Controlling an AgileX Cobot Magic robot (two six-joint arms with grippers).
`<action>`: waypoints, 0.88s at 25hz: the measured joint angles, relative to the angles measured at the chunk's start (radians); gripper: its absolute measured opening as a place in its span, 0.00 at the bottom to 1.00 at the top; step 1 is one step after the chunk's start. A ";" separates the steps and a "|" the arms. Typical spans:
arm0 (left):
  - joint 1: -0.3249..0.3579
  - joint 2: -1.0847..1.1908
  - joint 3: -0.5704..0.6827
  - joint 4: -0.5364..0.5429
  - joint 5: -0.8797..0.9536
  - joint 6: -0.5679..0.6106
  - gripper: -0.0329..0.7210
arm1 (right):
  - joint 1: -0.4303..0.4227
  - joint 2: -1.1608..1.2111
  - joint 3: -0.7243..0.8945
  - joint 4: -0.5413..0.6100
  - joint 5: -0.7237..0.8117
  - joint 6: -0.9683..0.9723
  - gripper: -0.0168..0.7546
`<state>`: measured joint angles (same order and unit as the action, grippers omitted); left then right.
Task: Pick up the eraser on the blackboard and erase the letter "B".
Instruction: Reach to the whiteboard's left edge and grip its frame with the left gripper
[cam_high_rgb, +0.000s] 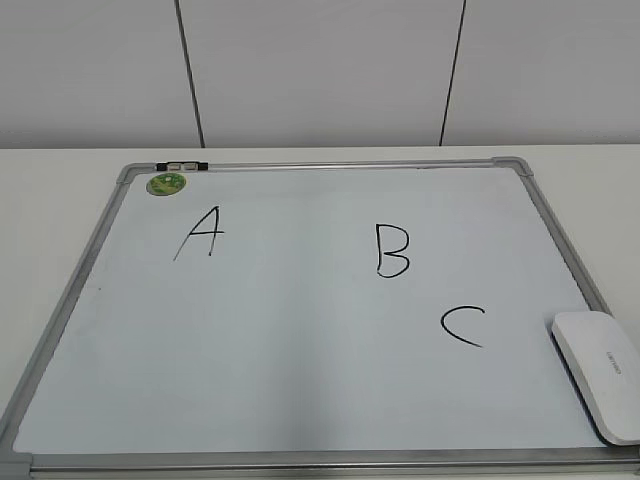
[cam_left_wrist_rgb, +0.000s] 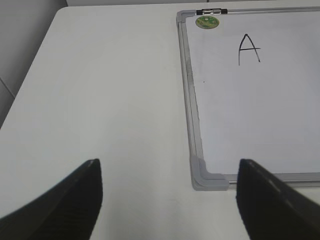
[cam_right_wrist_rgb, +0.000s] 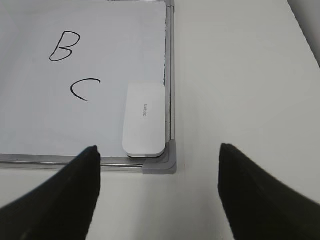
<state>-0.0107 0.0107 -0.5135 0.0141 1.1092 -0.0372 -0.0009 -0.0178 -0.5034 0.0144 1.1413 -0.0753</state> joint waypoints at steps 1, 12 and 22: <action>0.000 0.000 0.000 0.000 0.000 0.000 0.85 | 0.000 0.000 0.000 0.000 0.000 0.000 0.75; 0.000 0.000 0.000 0.000 0.000 0.000 0.84 | 0.000 0.000 0.000 0.000 0.000 0.000 0.75; 0.000 0.002 0.000 0.000 -0.002 0.000 0.83 | 0.000 0.000 0.000 0.000 0.000 0.000 0.75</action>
<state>-0.0107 0.0130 -0.5135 0.0141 1.1076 -0.0372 -0.0009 -0.0178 -0.5034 0.0144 1.1413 -0.0753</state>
